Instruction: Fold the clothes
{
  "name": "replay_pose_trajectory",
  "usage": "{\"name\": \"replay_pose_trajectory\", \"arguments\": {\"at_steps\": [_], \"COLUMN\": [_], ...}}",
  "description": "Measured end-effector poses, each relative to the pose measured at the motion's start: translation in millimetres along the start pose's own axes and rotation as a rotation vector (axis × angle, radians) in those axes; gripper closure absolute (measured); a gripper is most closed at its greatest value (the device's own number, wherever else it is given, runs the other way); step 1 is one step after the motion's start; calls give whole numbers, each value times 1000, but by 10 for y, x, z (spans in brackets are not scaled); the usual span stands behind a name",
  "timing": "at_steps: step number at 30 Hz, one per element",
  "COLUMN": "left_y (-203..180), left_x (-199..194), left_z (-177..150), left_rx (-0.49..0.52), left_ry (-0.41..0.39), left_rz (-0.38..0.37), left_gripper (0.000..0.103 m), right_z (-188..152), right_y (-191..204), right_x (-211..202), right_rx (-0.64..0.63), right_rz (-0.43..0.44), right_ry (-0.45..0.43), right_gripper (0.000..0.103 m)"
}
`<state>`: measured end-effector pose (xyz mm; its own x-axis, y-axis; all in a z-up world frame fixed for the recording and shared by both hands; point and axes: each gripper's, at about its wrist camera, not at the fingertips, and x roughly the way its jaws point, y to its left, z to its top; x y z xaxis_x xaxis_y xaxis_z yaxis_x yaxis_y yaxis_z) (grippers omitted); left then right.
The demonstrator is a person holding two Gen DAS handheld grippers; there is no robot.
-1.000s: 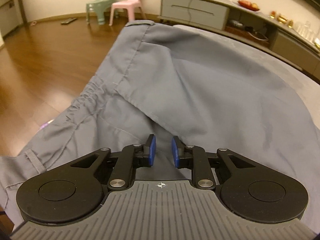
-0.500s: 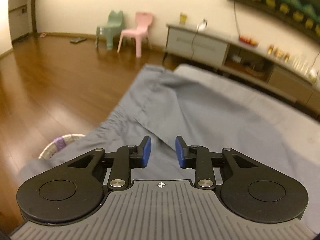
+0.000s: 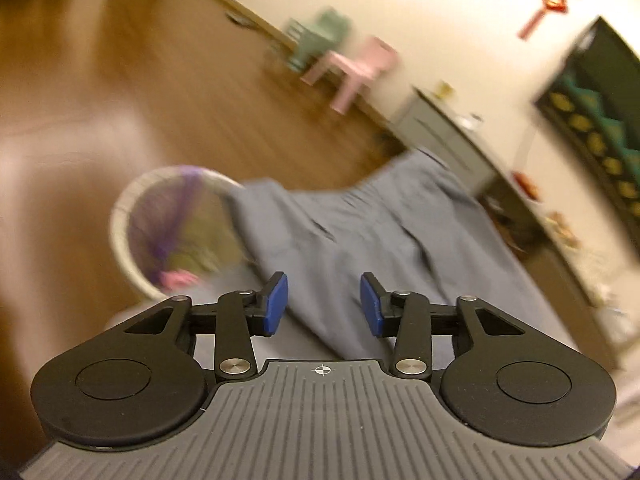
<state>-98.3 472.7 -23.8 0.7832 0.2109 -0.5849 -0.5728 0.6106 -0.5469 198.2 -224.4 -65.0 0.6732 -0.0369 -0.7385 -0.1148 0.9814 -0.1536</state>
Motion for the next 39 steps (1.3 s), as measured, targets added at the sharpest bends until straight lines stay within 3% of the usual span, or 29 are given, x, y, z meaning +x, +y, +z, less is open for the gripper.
{"name": "replay_pose_trajectory", "arguments": {"at_steps": [2,6,11,13,14,15,18,20,23,24,26,34,38,39], "left_y": [-56,-222,-364,-443,-495,-559,-701,-731,-761,-777,-815,-986,-654,-502], "left_x": [174,548,670,645,628,610,630,685,766,777,790,503,290,247], "left_z": [-11,-16,-6,4,10,16,-23,-94,-222,-267,-344,-458,-404,-366], "left_rx": [2,-3,11,44,73,111,169,169,161,159,157,186,30,-36], "left_ry": [31,55,52,59,63,68,104,124,146,151,159,147,82,65], "left_rz": [-24,-82,-121,-145,-154,-162,-158,-143,-120,-115,-113,-148,-55,-35], "left_gripper": [63,63,63,63,63,62,62,62,62,62,62,62,60,60], "right_z": [-25,-71,-112,-99,-89,-76,-29,-31,-46,-52,-61,-106,-122,-107], "right_y": [-124,-358,-561,-510,-444,-368,-152,-56,-109,-135,-323,-1099,-1151,-1112], "right_x": [0,48,39,-15,-67,-126,-267,-192,-67,-27,39,276,275,275], "right_rx": [21,30,106,110,107,96,85,95,91,88,112,237,259,249], "right_rz": [-51,-239,-218,-261,-308,-329,-173,-55,-16,-9,-31,-148,-199,-227], "right_ry": [8,12,26,22,0,-35,-88,-56,-12,1,12,35,52,57], "right_gripper": [58,60,60,69,81,82,82,82,81,72,65,65,50,52]}}
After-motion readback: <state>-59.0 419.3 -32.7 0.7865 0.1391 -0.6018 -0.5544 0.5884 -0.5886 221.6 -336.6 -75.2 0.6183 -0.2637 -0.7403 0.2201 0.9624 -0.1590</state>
